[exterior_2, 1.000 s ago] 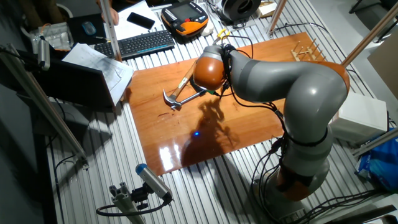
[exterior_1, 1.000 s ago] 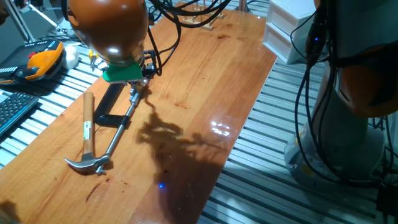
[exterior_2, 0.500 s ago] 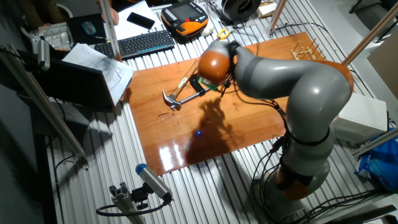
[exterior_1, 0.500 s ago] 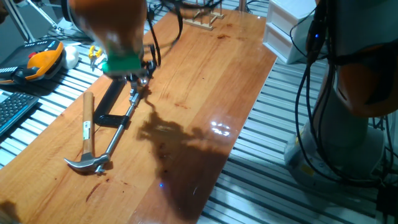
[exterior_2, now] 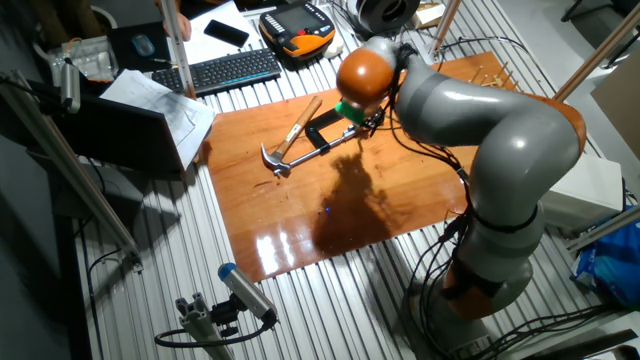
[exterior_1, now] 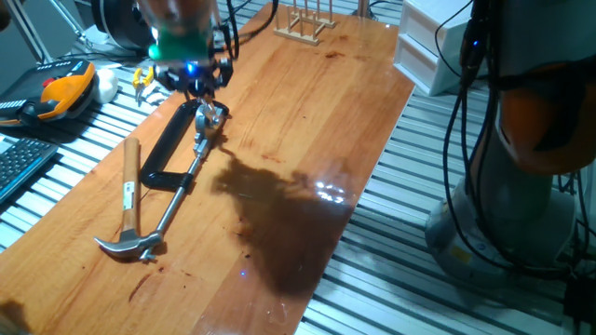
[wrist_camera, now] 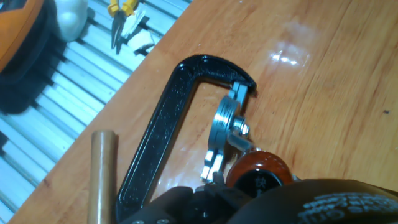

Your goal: Pull up the lever

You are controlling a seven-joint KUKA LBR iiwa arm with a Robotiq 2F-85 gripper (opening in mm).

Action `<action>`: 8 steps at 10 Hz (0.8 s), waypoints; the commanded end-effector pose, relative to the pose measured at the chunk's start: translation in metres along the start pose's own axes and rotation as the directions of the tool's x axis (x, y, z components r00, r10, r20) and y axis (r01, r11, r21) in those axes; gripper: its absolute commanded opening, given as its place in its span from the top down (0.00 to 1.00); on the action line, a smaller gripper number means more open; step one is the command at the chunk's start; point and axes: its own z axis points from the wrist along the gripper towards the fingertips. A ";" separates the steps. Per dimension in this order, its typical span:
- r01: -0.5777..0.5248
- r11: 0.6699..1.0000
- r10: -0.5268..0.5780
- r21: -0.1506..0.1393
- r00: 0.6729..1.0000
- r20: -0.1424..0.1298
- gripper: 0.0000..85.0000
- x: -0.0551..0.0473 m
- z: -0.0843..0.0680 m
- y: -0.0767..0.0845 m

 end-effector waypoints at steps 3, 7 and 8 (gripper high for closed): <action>-0.027 1.000 0.026 -0.004 0.997 -0.075 1.00 -0.021 0.003 -0.002; -0.016 1.000 0.016 0.006 0.996 -0.087 1.00 -0.026 0.002 -0.003; -0.020 1.000 0.020 0.009 0.996 -0.086 1.00 -0.024 0.002 -0.003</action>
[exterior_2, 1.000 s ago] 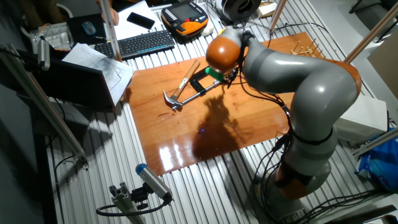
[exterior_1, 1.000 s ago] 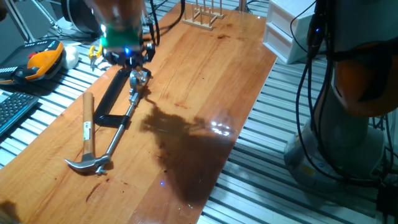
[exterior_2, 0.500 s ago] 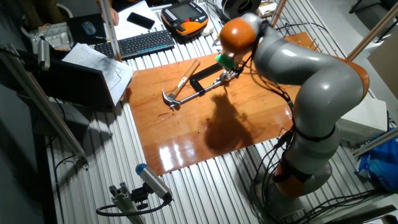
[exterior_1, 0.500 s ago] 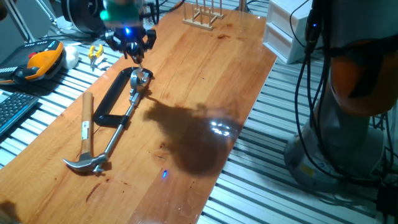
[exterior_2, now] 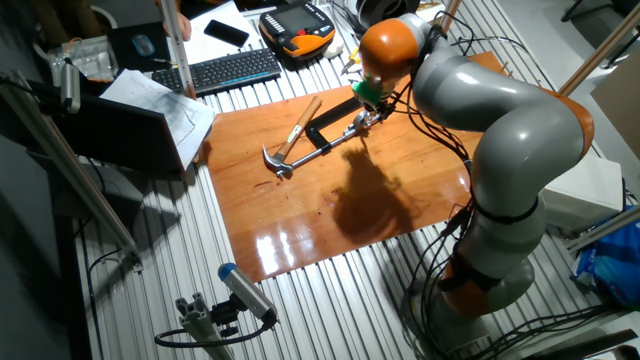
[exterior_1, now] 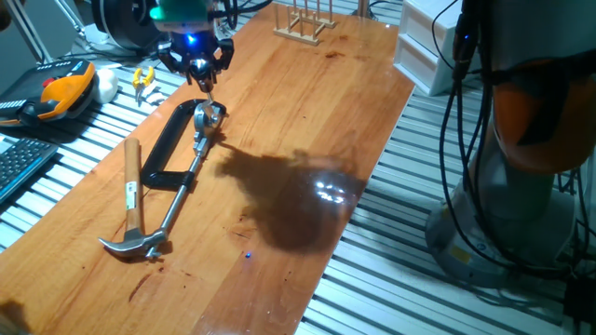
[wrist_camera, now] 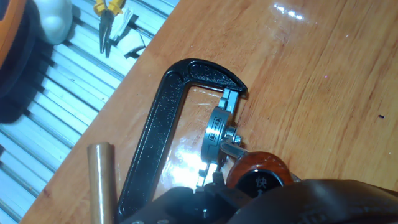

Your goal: Pull up the lever

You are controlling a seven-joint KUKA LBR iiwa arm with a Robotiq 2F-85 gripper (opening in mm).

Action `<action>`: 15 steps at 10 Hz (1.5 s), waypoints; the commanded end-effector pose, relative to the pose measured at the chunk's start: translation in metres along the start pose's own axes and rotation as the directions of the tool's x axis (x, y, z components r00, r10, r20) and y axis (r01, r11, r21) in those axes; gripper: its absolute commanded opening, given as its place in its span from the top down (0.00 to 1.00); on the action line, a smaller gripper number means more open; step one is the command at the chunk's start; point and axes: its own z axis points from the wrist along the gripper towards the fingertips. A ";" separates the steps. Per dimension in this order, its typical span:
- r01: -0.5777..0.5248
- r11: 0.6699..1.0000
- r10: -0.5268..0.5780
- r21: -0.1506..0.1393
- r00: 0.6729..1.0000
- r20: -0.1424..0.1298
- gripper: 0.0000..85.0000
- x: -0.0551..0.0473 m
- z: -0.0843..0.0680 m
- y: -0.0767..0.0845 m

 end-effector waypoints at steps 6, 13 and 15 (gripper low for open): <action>-0.029 0.999 0.030 0.014 0.998 -0.061 1.00 -0.011 -0.001 -0.003; -0.082 0.997 0.082 -0.001 0.988 -0.131 1.00 -0.039 0.015 -0.015; -0.091 0.996 0.090 0.001 0.986 -0.140 1.00 -0.038 0.015 -0.014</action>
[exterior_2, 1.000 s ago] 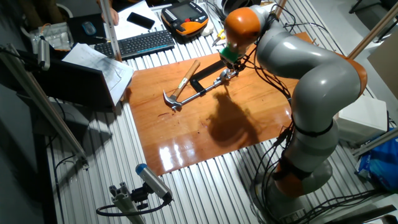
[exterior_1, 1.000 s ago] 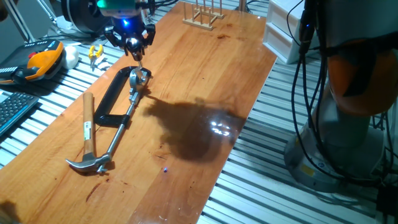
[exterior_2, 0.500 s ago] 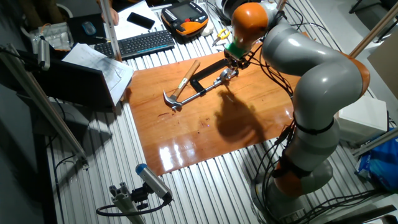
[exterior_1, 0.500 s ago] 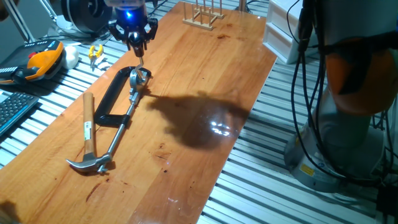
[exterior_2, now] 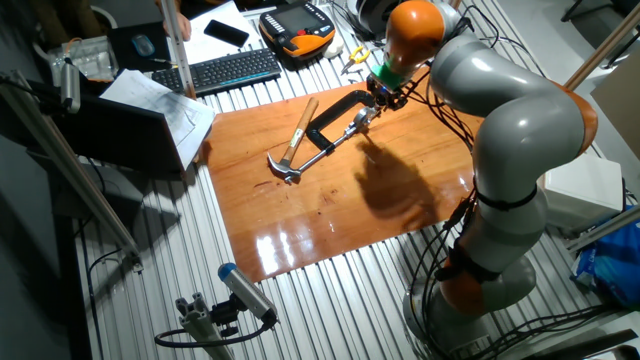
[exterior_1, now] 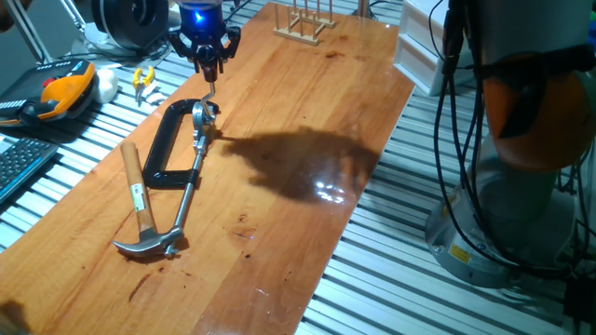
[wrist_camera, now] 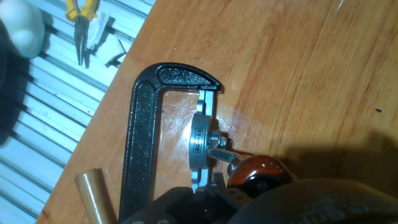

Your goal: Pull up the lever

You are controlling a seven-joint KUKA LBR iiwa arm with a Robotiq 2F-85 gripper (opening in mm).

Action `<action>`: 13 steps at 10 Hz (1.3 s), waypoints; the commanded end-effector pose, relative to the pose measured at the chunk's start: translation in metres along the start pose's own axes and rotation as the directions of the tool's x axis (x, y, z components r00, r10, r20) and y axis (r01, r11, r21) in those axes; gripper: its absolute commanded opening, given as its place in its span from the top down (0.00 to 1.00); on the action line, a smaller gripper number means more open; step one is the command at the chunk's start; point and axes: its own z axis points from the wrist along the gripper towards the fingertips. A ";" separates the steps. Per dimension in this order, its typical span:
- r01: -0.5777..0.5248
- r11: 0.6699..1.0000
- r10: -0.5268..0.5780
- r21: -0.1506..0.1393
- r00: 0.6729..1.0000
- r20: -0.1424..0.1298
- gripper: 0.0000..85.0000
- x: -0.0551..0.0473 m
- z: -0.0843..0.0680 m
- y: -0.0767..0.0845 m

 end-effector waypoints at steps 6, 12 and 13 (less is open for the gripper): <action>-0.004 1.000 0.004 0.008 1.000 0.013 1.00 0.005 -0.003 0.003; -0.002 1.000 0.002 0.013 1.000 0.003 1.00 0.006 -0.006 0.003; 0.000 1.000 0.000 0.019 1.000 0.005 1.00 0.007 -0.007 0.002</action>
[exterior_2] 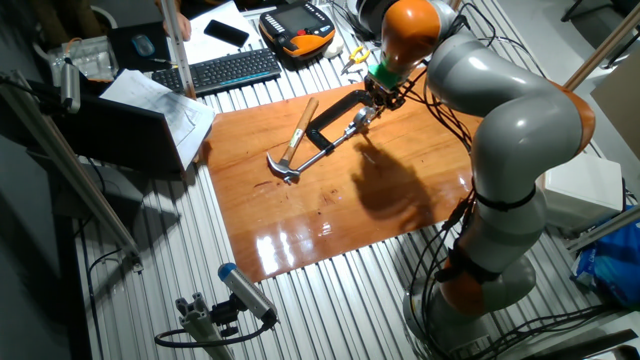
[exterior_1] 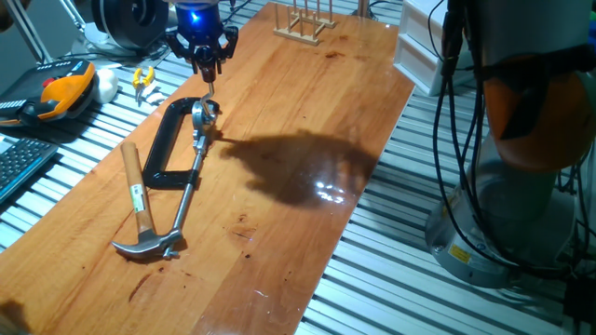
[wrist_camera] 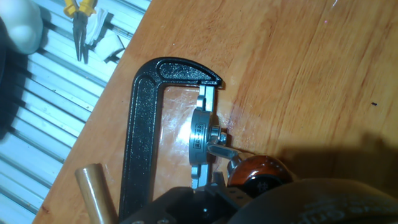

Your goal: Pull up the lever

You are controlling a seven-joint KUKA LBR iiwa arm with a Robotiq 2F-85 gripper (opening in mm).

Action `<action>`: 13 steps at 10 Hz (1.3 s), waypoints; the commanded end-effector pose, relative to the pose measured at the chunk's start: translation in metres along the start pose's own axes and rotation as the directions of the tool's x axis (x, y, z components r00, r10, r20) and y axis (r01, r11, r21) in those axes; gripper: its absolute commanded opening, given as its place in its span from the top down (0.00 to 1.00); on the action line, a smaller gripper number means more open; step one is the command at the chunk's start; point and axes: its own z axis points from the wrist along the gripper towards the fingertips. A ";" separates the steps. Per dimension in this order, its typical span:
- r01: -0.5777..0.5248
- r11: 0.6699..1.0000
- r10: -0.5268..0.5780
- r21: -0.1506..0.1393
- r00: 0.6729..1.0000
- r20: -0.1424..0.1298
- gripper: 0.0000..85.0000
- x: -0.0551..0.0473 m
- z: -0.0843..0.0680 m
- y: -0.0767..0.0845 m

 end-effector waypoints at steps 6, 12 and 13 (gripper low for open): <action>-0.011 0.999 0.011 0.037 1.000 -0.001 1.00 0.008 -0.013 -0.014; -0.040 0.997 0.040 0.061 0.999 0.002 1.00 0.022 -0.020 -0.023; -0.045 0.997 0.045 0.063 0.999 0.000 1.00 0.025 -0.021 -0.024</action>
